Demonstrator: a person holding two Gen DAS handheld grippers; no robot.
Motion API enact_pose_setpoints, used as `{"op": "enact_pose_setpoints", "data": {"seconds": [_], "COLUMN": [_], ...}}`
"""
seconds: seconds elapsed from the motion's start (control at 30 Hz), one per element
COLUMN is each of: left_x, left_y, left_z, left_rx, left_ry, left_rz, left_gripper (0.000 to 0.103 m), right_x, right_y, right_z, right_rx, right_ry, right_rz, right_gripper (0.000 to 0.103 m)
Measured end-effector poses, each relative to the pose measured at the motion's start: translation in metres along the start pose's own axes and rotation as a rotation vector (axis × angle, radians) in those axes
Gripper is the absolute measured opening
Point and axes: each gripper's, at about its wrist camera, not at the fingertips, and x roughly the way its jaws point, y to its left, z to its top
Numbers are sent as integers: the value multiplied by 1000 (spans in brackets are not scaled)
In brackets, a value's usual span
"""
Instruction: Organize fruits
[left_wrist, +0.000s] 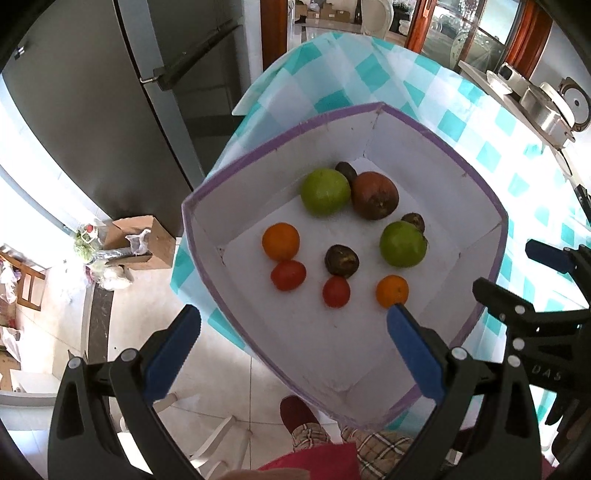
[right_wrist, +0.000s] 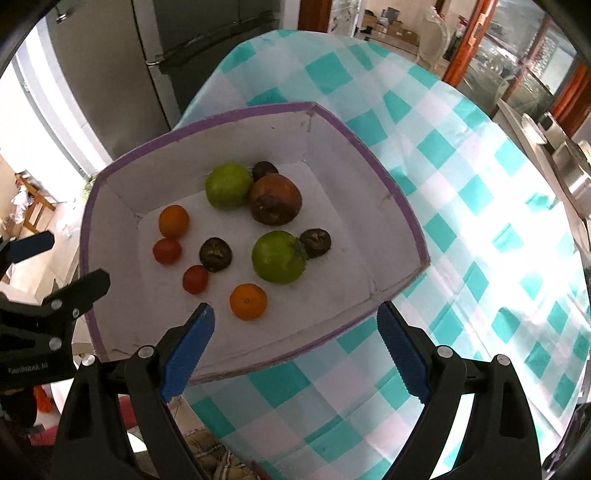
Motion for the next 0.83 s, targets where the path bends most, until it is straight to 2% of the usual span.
{"op": "enact_pose_setpoints", "data": {"seconds": [0.13,0.37,0.5,0.67,0.83], "left_x": [0,-3,-14,-32,-46], "left_y": [-3,-4,-4,-28,-63], "left_z": [-5,-7,-10,-22,-43], "left_rx": [-7,-39,-121,-140,-144], "left_ry": [8,1,-46,-56,-68], "left_rz": [14,64,104,144,160], "left_gripper": [101,101,101,101,101], "right_x": [6,4,-8,-22,-21], "right_y": [3,8,-2,-32,-84], "right_z": [-2,-1,-3,-19,-63], "right_rx": [-3,-61,-108,-90,20], "right_ry": [10,-26,-57,-97,-127], "right_rz": [3,53,89,137,191], "right_gripper": [87,87,87,87,87]}}
